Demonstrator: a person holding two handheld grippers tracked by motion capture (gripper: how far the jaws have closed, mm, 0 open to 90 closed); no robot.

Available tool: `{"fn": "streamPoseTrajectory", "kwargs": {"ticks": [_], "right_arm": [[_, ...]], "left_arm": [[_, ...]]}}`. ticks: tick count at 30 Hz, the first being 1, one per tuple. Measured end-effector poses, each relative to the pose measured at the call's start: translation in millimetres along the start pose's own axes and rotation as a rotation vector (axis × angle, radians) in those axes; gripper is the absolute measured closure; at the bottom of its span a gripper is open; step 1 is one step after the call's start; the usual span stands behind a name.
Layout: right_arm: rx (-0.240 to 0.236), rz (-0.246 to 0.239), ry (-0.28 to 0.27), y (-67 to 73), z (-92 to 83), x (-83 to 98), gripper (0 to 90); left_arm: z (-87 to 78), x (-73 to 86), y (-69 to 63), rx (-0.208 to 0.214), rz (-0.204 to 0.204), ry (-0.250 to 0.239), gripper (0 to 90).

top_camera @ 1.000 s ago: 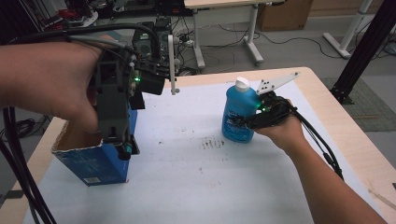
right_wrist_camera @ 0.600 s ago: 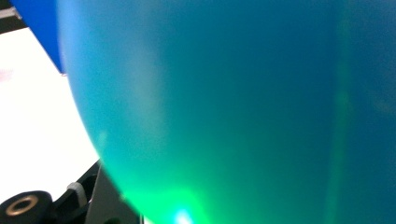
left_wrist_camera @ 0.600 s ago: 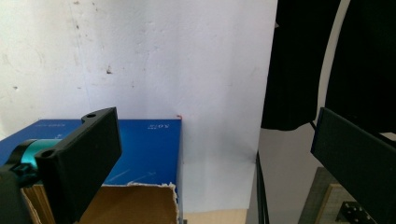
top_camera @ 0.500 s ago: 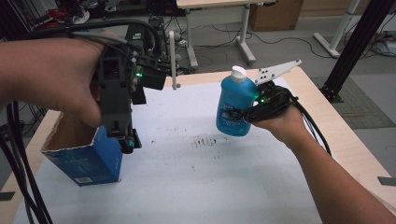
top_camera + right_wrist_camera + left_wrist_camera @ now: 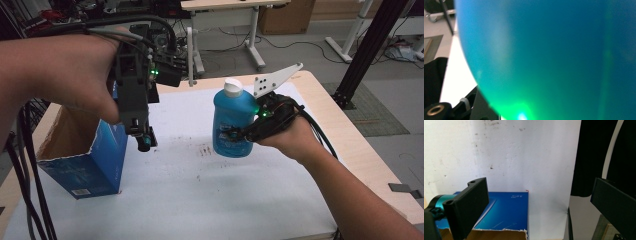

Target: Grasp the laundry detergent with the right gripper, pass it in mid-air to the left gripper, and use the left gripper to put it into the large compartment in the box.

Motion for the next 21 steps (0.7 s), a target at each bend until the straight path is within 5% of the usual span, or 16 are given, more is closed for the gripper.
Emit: {"fn": "streamPoseTrajectory", "kwargs": {"ticks": [8, 21], "right_arm": [[-0.083, -0.061, -0.005, 34.3, 7.7, -16.8, 46.0], [-0.224, -0.145, 0.022, 83.7, 45.7, -36.6, 46.1]], "left_arm": [[4.8, -4.7, 0.1, 0.003, 0.0, -0.001, 1.8], [9.1, -8.4, -5.5, 0.009, -0.01, 0.011, 1.8]]}}
Point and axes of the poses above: each handheld gripper's, and its own axes: z roughly forward along the jaws, x roughly out of its underside, y roughly to its left, the point moved 9 cm from there along z, roughly forward along the jaws, and after that the axes turned 2 degrees about x, right-handed, at the moved point
